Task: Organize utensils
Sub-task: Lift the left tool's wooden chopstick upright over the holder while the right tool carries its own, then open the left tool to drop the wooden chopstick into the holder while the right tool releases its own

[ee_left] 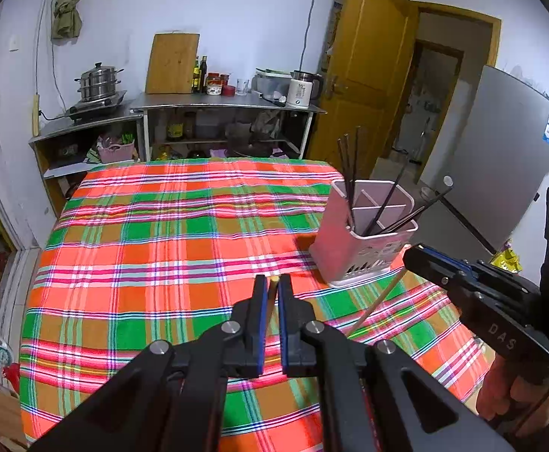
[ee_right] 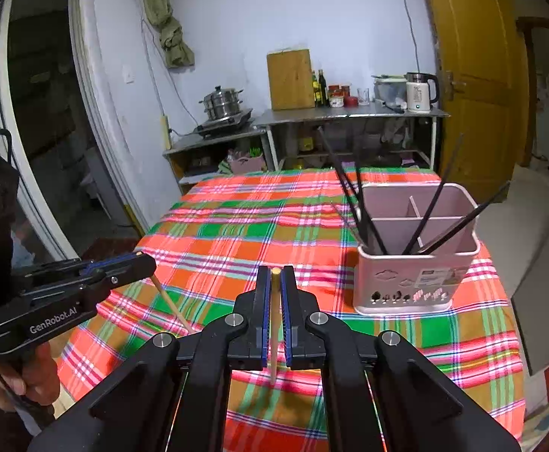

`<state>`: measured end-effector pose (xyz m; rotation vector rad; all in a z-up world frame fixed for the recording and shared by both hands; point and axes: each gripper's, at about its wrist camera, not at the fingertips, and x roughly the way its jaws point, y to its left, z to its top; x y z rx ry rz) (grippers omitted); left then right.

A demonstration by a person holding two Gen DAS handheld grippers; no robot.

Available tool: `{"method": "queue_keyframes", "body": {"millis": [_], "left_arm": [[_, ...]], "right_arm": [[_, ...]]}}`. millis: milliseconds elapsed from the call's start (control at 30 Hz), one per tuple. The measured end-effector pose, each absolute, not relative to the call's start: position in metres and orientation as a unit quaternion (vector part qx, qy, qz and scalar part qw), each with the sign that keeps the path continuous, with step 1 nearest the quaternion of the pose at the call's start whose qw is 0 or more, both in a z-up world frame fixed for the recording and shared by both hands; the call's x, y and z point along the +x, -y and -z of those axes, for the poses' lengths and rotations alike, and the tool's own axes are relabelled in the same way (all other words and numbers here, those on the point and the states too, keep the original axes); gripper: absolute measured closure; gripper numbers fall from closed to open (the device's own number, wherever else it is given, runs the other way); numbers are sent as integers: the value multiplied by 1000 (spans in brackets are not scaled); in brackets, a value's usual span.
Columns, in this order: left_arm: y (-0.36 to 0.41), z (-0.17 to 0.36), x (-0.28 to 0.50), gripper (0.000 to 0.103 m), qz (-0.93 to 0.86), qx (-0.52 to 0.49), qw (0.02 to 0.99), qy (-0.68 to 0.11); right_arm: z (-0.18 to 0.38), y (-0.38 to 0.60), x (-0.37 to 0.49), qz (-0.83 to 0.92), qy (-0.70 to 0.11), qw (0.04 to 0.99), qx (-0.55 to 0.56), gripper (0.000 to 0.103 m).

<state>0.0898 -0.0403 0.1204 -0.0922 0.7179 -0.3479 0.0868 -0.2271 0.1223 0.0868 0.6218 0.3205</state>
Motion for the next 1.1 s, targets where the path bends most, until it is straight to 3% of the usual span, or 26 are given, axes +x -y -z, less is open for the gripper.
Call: {"method": "queue_keyframes", "body": {"millis": [867, 1100], "left_arm": [[128, -202, 159, 98, 269, -83, 922, -266], [139, -198, 184, 98, 267, -80, 924, -261]], "right_arm": [[-203, 327, 108, -71, -190, 974, 102, 98], [-200, 335, 130, -61, -185, 974, 114, 98]]}}
